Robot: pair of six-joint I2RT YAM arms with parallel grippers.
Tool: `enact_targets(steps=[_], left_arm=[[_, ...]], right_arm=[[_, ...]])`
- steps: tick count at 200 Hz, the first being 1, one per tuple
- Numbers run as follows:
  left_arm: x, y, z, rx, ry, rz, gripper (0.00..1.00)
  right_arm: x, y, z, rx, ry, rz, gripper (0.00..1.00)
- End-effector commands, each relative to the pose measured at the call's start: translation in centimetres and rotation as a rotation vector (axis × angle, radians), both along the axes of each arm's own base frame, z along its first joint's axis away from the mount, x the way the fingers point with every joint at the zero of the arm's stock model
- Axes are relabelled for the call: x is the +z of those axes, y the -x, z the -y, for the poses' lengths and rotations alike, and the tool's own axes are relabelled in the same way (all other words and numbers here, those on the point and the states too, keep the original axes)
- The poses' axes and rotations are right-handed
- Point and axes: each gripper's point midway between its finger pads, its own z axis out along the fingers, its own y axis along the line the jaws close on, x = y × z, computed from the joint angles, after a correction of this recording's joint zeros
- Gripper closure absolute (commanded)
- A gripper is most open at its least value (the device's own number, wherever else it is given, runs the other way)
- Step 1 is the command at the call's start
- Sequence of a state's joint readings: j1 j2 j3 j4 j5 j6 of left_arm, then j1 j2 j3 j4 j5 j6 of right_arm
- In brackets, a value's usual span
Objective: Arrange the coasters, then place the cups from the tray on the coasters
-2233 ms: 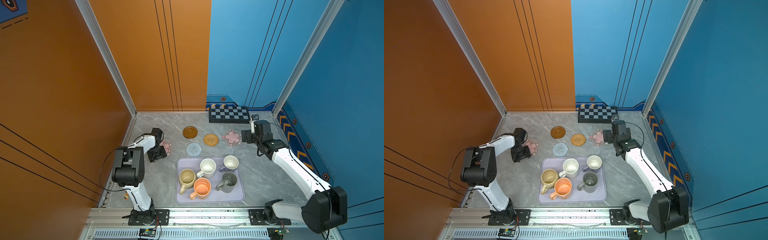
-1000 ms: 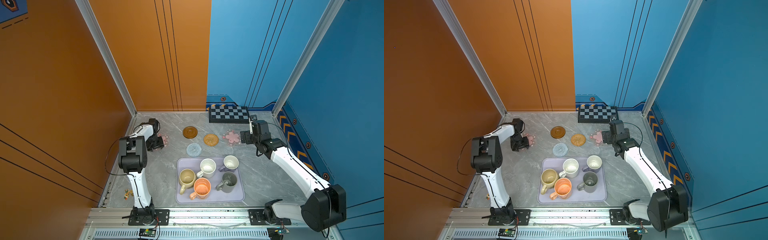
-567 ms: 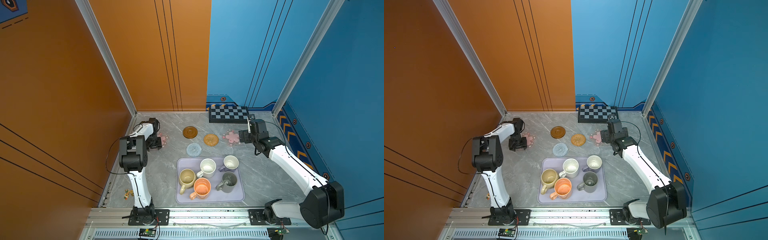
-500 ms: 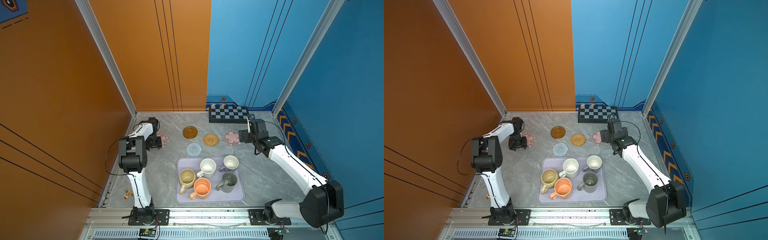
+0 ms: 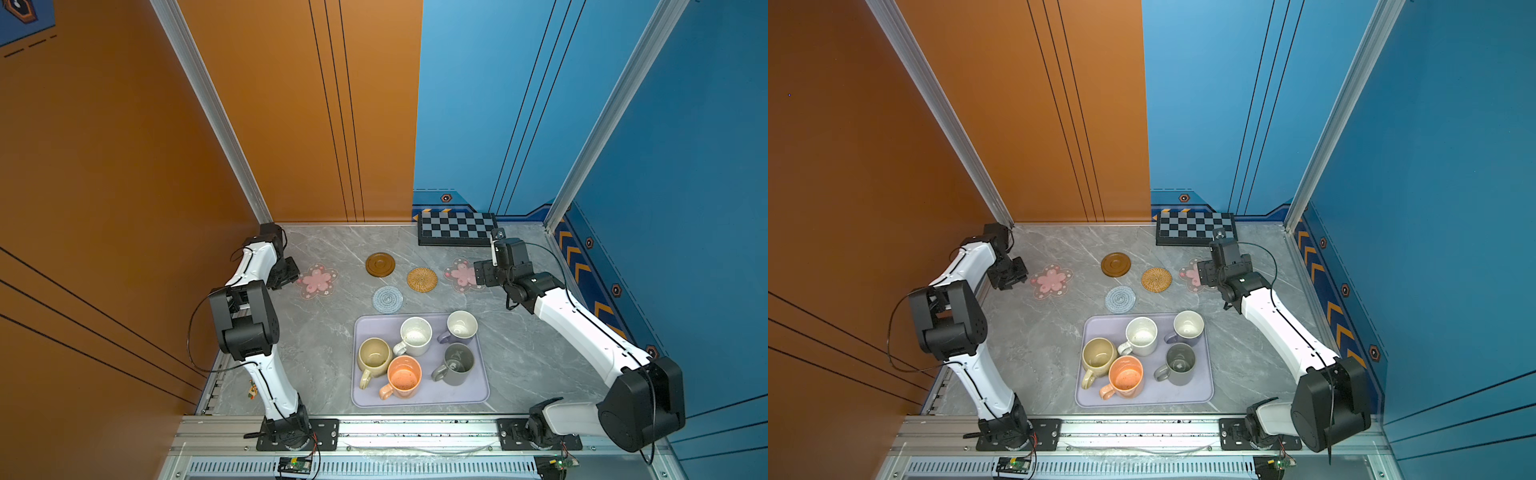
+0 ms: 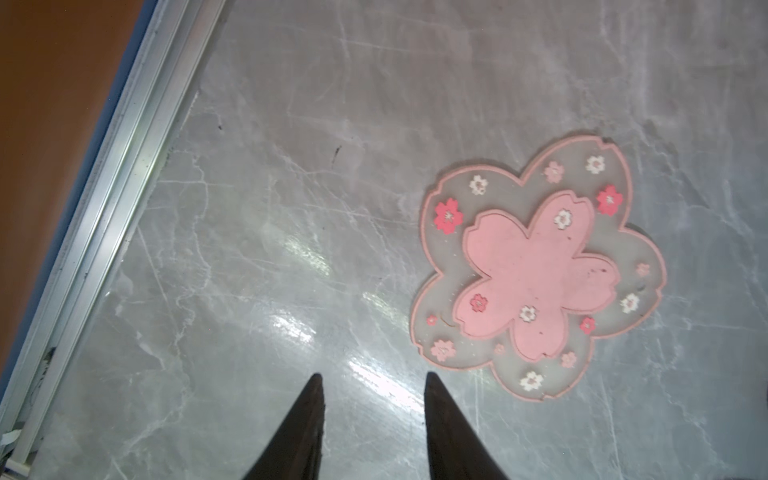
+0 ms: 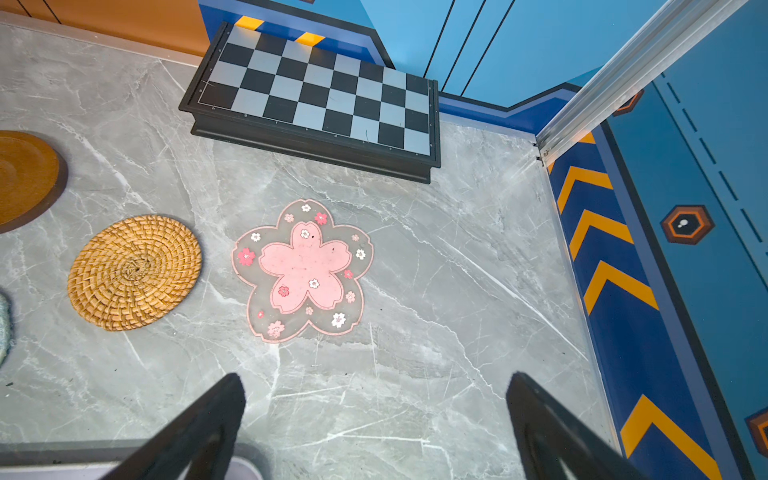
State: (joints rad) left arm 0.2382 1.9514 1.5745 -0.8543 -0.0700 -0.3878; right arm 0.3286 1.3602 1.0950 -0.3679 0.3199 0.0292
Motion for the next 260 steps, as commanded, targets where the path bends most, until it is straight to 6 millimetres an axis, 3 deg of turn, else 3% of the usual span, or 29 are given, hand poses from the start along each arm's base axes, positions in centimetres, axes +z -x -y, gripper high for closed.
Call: enact_targets(steps=[1,29,50,119,260], left_arm=[[-1.9,-0.5,0.9,0.023,0.030,0.002,0.62],[-3.0,-0.9,0.8,0.049,0.034,0.000,0.64],[-4.6,-0.9,0.8,0.067,0.031,-0.035,0.73],[-6.3,-1.4,0.7,0.078,-0.006,-0.067,0.73],[-8.8,-4.1,4.8,-0.005,0.012,-0.088,0.71]], right_arm=[[0.0,0.0,0.2,-0.015,0.024,-0.014,0.00],[-0.2,-0.1,0.1,-0.016,0.026,-0.018,0.00],[-0.4,-0.2,-0.1,-0.017,0.027,-0.024,0.00],[-1.1,-0.4,-0.1,-0.011,0.050,-0.041,0.00],[-2.0,-0.6,-0.5,-0.003,0.052,-0.064,0.00]])
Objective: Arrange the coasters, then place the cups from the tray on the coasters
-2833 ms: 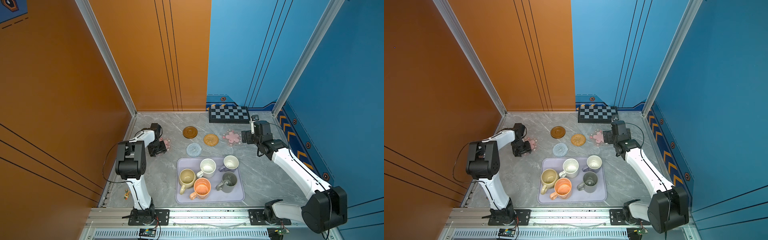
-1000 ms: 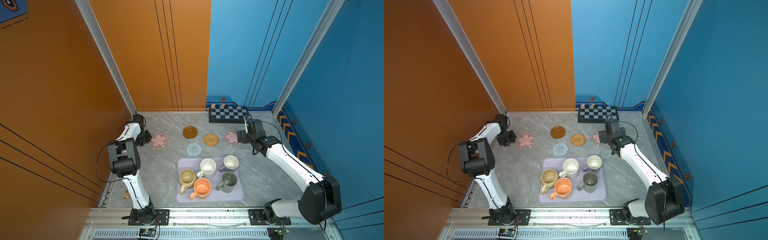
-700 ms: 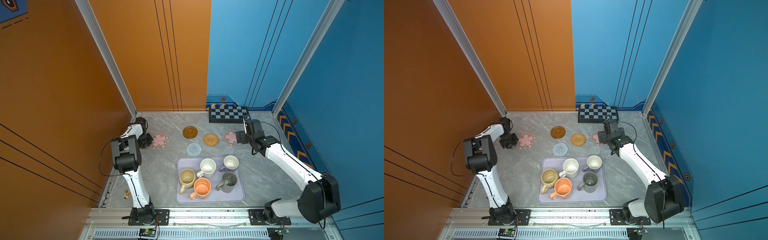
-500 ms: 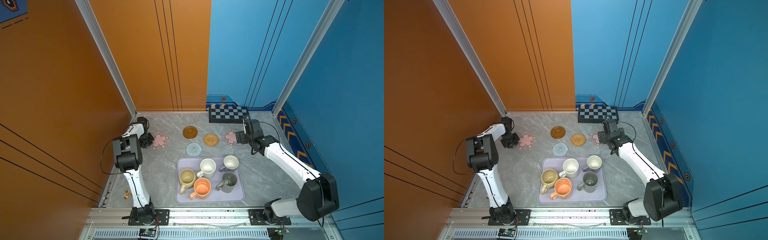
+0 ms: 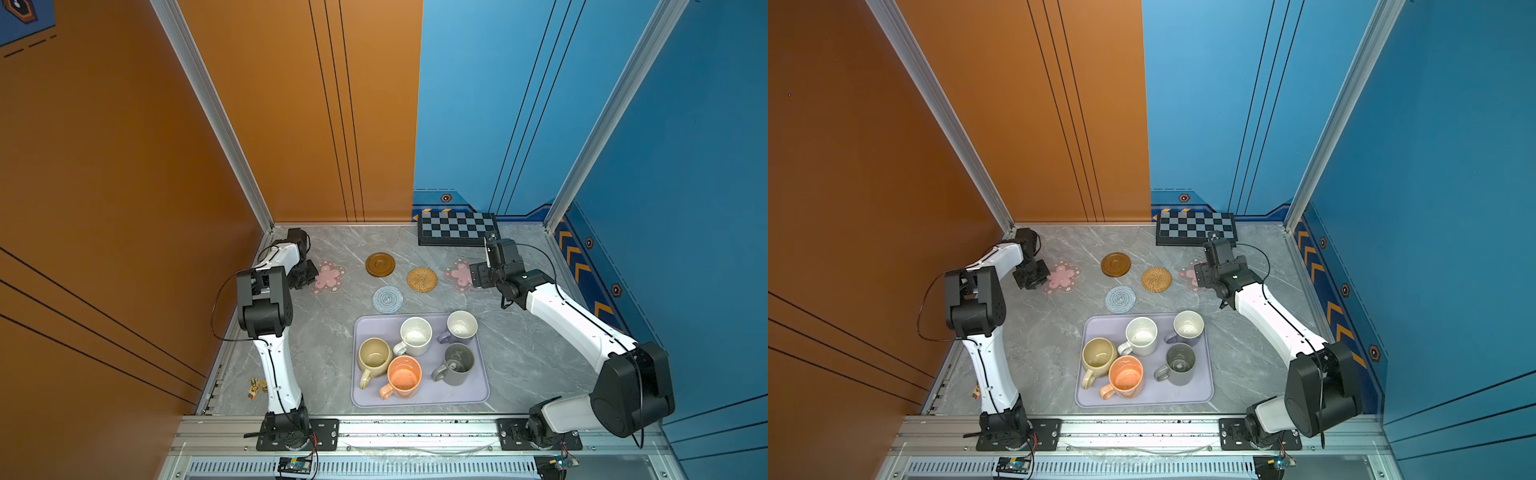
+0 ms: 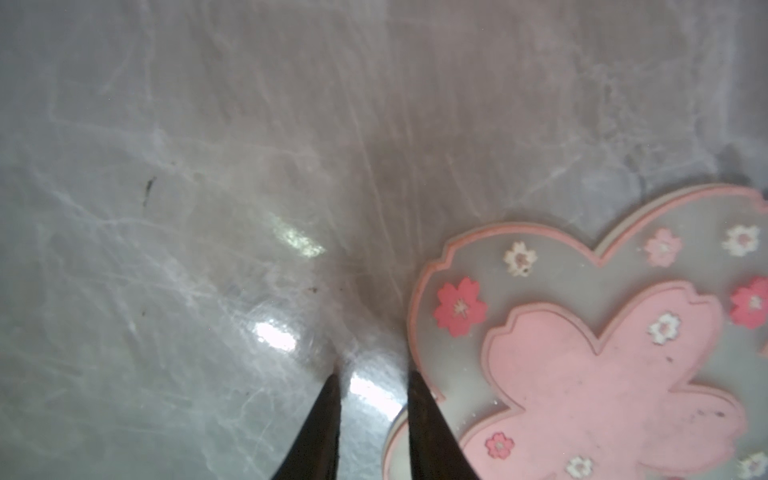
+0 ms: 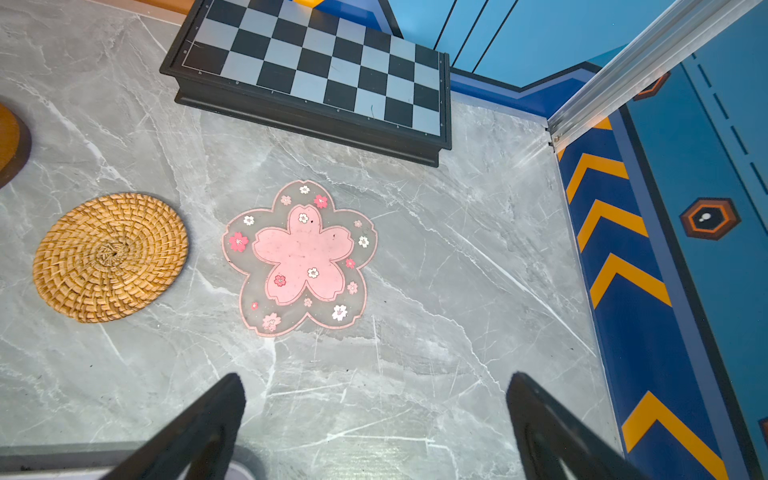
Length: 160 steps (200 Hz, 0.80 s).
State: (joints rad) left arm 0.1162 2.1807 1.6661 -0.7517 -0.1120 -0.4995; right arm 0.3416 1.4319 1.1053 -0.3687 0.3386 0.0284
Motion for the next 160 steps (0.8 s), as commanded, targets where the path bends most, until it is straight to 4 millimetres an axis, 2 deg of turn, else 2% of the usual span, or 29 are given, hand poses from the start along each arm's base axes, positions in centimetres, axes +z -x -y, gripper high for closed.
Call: enact_targets(steps=[1,64,86,123,160], left_arm=[[-2.4,0.6,0.7,0.000,0.023,-0.060,0.71],[-2.7,0.8,1.8,-0.008,0.042,-0.069,0.71],[-1.8,0.8,1.7,0.002,0.030,-0.050,0.70],[3.6,-0.1,0.9,0.003,-0.011,0.064,0.64],[8.8,0.4,0.6,-0.007,-0.048,0.167,0.62]], right_arm=[[0.3,0.1,0.0,-0.002,0.020,-0.009,0.00],[0.4,0.2,-0.2,0.000,0.014,-0.005,0.00],[0.5,0.2,-0.3,0.004,0.013,-0.002,0.00],[0.8,0.2,-0.8,0.014,0.007,0.001,0.00],[0.6,0.0,-2.2,0.033,-0.044,-0.006,0.00]])
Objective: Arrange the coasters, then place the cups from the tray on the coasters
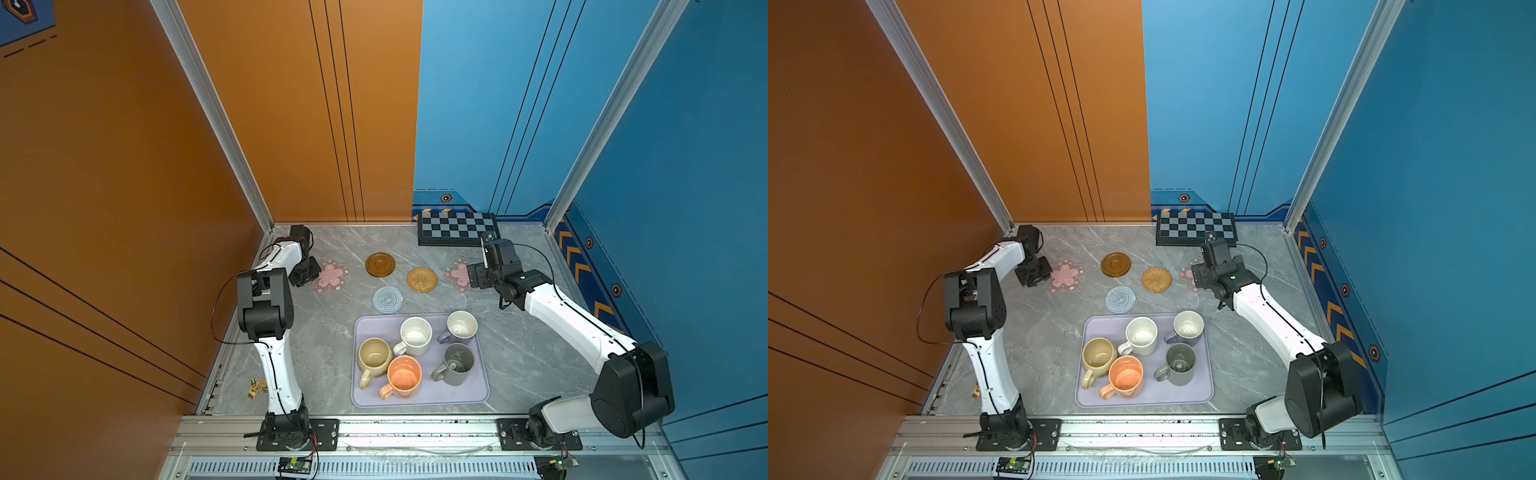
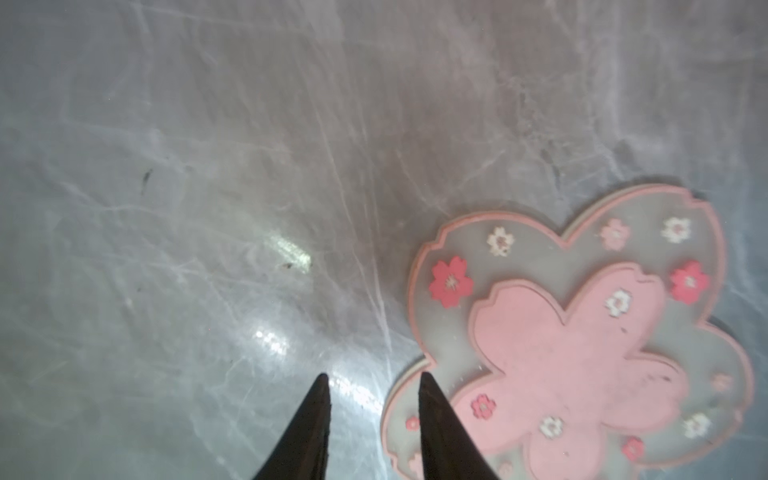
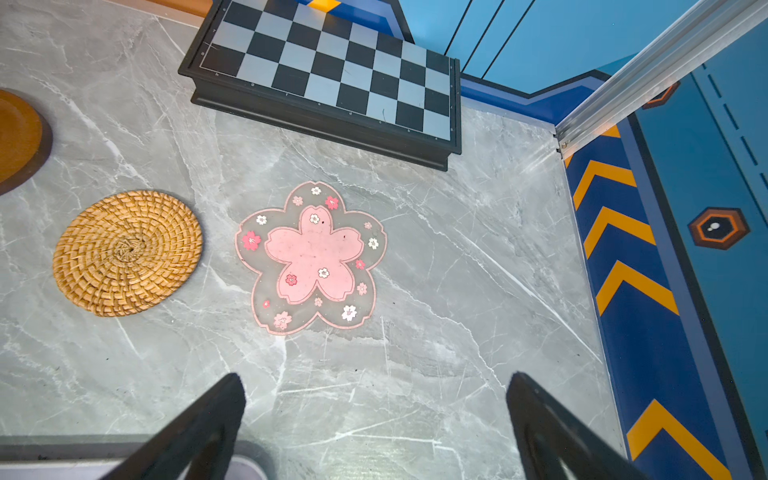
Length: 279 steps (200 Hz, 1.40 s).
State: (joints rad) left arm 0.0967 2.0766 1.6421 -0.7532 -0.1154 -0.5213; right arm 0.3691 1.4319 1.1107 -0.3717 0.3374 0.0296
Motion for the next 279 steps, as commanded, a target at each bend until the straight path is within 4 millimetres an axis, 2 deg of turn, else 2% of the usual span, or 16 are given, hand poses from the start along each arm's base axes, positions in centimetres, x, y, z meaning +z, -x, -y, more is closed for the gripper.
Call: enact_targets(steps=[1,25,52,88,112,148,193,235,262,265,279], left_arm=[[5.0,0.5,-0.2,-0.011,-0.042,0.089,0.62],[7.5,1.0,0.8,-0.056,-0.042,0.137,0.61],[9.1,1.7,2.9,-0.130,-0.020,0.171,0.60],[10.1,3.1,5.4,-0.206,-0.017,0.188,0.60],[10.3,4.1,6.6,-0.236,-0.003,0.189,0.60],[10.2,5.4,7.5,-0.257,0.004,0.187,0.60],[9.6,6.3,7.2,-0.265,-0.015,0.166,0.60],[7.3,6.3,7.1,-0.262,-0.010,0.104,0.60],[7.0,5.8,7.5,-0.271,-0.008,0.098,0.60],[6.9,5.8,7.6,-0.273,-0.007,0.098,0.60],[6.7,5.6,7.6,-0.274,-0.007,0.097,0.60]], right_arm=[[0.4,-0.1,-1.1,0.006,-0.044,-0.009,0.00],[-0.3,-0.4,-2.8,0.029,-0.084,-0.029,0.02],[-1.3,-0.8,-5.7,0.081,-0.089,-0.057,0.03],[-2.6,-1.8,-9.6,0.154,-0.091,-0.094,0.12],[-3.6,-2.6,-11.0,0.167,-0.116,-0.129,0.18],[-5.7,-4.0,-10.7,0.120,-0.084,-0.184,0.18],[-8.6,-5.6,-8.8,0.049,0.077,-0.281,0.21],[-11.0,-6.5,-7.2,0.002,0.014,-0.359,0.23],[-11.5,-6.8,-6.8,-0.007,-0.026,-0.381,0.23],[-12.9,-6.7,-6.8,-0.008,-0.019,-0.408,0.23],[-13.4,-6.7,-6.9,0.000,-0.022,-0.421,0.23]])
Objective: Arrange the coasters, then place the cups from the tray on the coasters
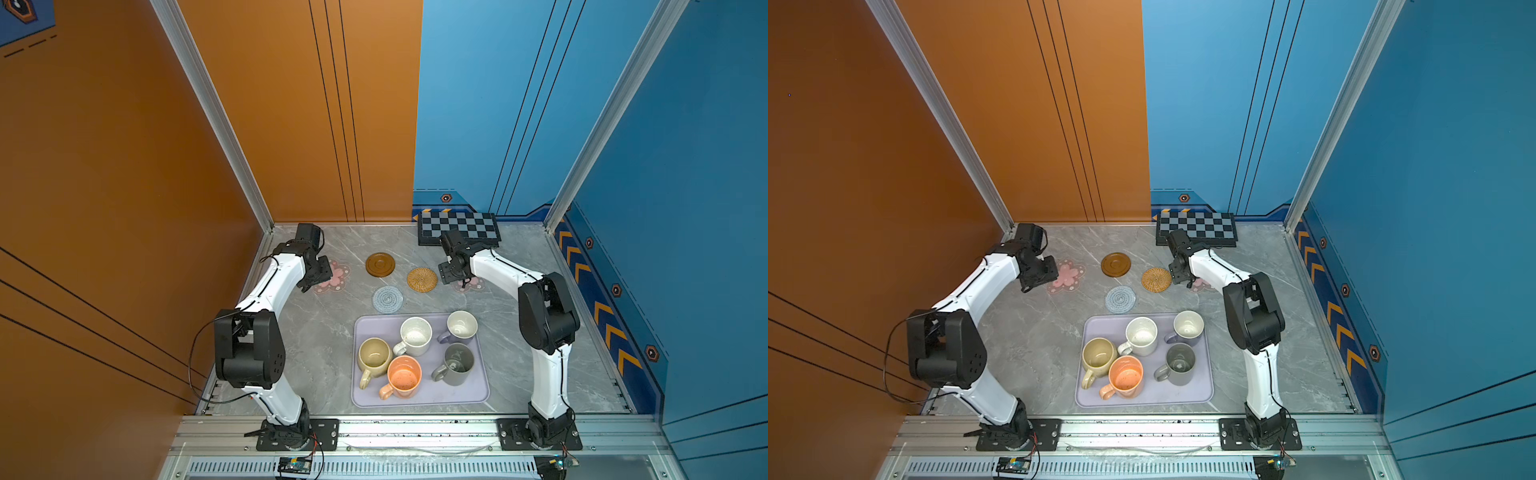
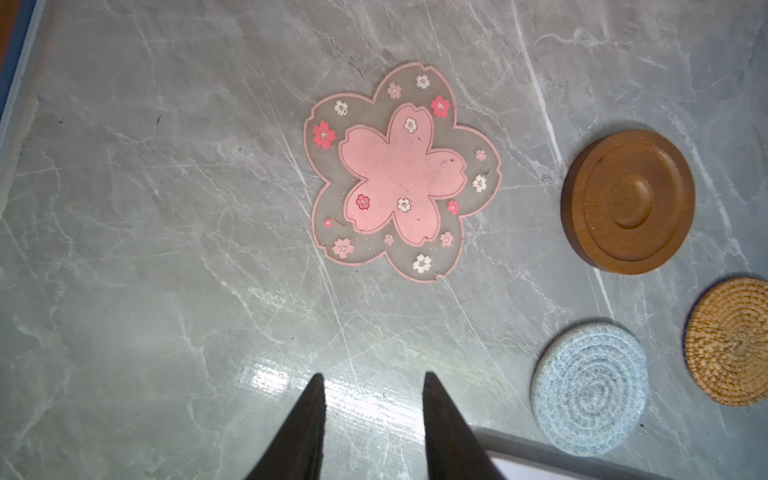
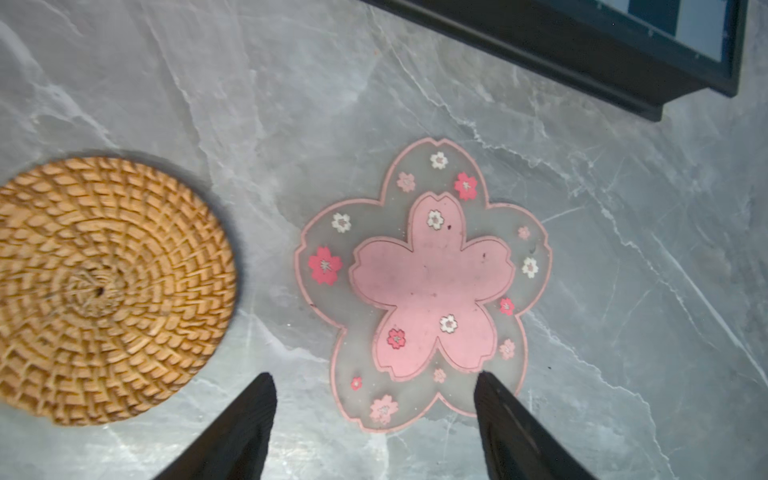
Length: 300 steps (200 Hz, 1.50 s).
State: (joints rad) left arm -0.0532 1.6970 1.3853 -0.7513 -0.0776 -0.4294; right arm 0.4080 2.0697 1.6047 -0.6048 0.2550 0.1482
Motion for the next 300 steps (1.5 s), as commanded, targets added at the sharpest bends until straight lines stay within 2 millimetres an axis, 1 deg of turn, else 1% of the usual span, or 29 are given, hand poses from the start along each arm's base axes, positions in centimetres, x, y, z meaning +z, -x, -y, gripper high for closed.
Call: enact_targets(steps=[1,22,48,77,118,156,180,217,243,300], left_arm=[[-0.5,-0.2,0.3,-0.023,-0.011,-0.018,0.60],[-0.9,-0.4,0.4,-0.023,-0.008,-0.027,0.60],[-1.4,-0.5,0.6,-0.027,0.000,-0.036,0.60],[-1.4,-0.7,0.6,-0.028,-0.002,-0.037,0.60],[-2.1,-0.8,0.6,-0.027,0.001,-0.052,0.60],[-2.6,-0.8,0.5,-0.026,0.003,-0.064,0.60],[-2.5,-0.8,0.5,-0.024,0.002,-0.061,0.60],[-2.3,-0.8,0.5,-0.024,0.002,-0.057,0.60],[-2.2,-0.8,0.5,-0.022,0.001,-0.055,0.60],[-2.0,-0.7,0.4,-0.018,0.001,-0.050,0.60]], right_arm=[[-1.5,0.4,-0.7,0.002,-0.029,-0.060,0.23],[-2.3,0.4,-1.0,0.011,-0.034,-0.086,0.23],[-3.3,0.3,-0.5,-0.004,-0.017,-0.113,0.24],[-3.8,0.4,0.0,-0.017,-0.011,-0.132,0.24],[-4.3,0.5,0.6,-0.030,0.013,-0.145,0.24],[-4.8,0.6,1.9,-0.064,0.025,-0.159,0.25],[-5.0,0.4,3.2,-0.105,0.021,-0.163,0.25],[-5.2,0.4,4.7,-0.150,0.006,-0.171,0.26],[-5.5,0.6,5.8,-0.185,-0.004,-0.181,0.27],[-6.5,1.4,7.4,-0.237,-0.021,-0.216,0.31]])
